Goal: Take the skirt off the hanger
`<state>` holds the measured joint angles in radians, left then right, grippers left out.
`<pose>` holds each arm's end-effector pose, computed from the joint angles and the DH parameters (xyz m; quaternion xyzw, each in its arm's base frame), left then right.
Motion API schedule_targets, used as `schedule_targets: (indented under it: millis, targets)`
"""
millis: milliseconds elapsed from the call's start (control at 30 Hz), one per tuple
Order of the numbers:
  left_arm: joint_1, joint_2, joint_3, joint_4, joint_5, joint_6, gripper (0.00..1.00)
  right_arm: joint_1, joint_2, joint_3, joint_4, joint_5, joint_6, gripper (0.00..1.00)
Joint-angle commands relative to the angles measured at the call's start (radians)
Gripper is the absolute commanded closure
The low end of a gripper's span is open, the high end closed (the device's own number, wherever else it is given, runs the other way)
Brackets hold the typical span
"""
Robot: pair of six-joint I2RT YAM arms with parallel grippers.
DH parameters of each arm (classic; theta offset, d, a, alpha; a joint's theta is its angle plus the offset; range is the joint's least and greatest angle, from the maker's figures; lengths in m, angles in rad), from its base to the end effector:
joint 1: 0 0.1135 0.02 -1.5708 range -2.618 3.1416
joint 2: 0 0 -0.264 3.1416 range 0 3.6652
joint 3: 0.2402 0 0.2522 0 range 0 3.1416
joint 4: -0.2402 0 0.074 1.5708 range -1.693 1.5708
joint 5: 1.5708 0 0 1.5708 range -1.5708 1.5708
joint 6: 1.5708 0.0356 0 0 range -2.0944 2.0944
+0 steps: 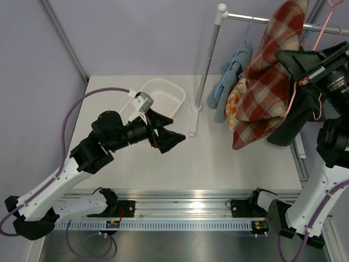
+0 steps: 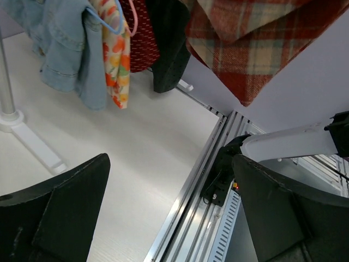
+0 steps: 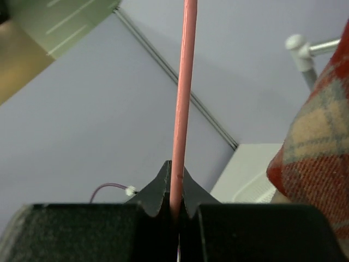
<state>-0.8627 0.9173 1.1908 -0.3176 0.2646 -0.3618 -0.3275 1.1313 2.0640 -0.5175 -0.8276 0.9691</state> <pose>0.1148 -0.1484 0.4423 0.2659 0.6713 -0.4719 0.5060 0.0985 -0.0058 0.6245 0.0335 0.6020 0.4503 0.6586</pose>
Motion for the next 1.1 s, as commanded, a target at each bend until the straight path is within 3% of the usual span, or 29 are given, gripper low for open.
schedule_targets:
  millis: [0,133,367,467,767,1067]
  targets:
    - [-0.056,0.028,-0.017,0.198,-0.031,0.017,0.01,0.001,-0.028,0.122,0.336,-0.159,0.233,1.0]
    - [-0.134,0.109,0.065,0.293,-0.063,0.053,0.01,-0.028,-0.056,0.104,0.421,-0.197,0.345,1.0]
    - [-0.381,0.379,0.465,0.187,-0.293,0.248,0.01,-0.041,-0.111,0.022,0.343,-0.2,0.315,1.0]
    - [-0.435,0.457,0.576,0.173,-0.36,0.31,0.01,-0.041,-0.131,-0.014,0.335,-0.202,0.307,1.0]
    - [-0.437,0.523,0.584,0.262,-0.308,0.305,0.01,-0.039,-0.166,-0.044,0.327,-0.222,0.342,1.0]
    - [-0.434,0.652,0.734,0.207,-0.425,0.518,0.01,-0.039,-0.219,-0.114,0.552,-0.258,0.545,1.0]
